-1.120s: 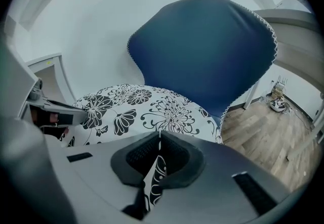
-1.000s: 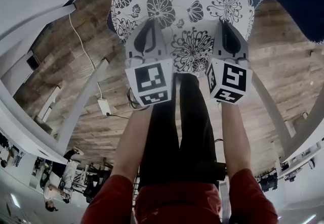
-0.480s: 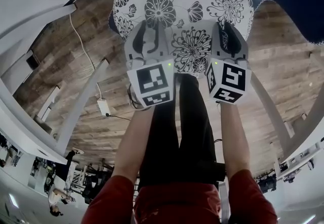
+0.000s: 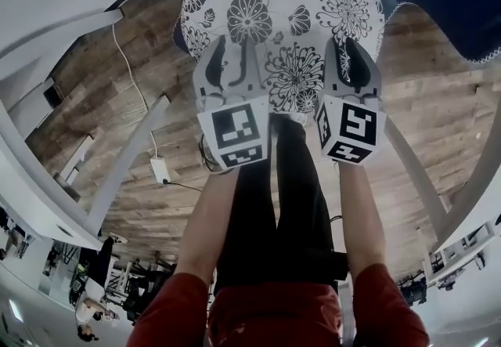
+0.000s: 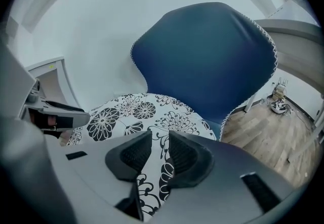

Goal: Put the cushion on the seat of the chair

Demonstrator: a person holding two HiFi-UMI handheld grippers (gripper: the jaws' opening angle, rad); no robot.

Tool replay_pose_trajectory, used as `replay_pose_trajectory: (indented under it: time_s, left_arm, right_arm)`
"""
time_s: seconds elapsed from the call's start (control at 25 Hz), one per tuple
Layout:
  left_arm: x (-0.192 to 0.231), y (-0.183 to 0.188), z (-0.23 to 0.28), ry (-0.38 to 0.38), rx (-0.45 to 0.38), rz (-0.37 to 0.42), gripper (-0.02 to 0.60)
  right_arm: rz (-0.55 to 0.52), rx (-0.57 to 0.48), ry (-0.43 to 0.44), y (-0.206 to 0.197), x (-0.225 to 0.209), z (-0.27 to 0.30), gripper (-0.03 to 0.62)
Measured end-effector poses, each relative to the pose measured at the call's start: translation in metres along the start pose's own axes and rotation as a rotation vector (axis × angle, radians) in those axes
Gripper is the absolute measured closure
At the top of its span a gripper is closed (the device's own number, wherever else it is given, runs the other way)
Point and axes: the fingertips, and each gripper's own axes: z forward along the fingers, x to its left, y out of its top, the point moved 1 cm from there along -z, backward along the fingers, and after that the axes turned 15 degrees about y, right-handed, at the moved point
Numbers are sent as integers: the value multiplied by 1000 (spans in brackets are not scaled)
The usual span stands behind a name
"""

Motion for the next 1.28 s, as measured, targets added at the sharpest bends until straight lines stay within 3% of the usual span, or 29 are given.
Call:
replay_pose_trajectory:
  time_s: [0.88, 1.28]
  left_arm:
    - [18, 118, -96, 39, -168, -80, 439]
    - [22, 188, -177, 38, -286, -103, 439]
  right_arm:
    - [-94, -190, 70, 133, 33, -98, 484]
    - [-170, -299, 99, 205, 64, -174, 484]
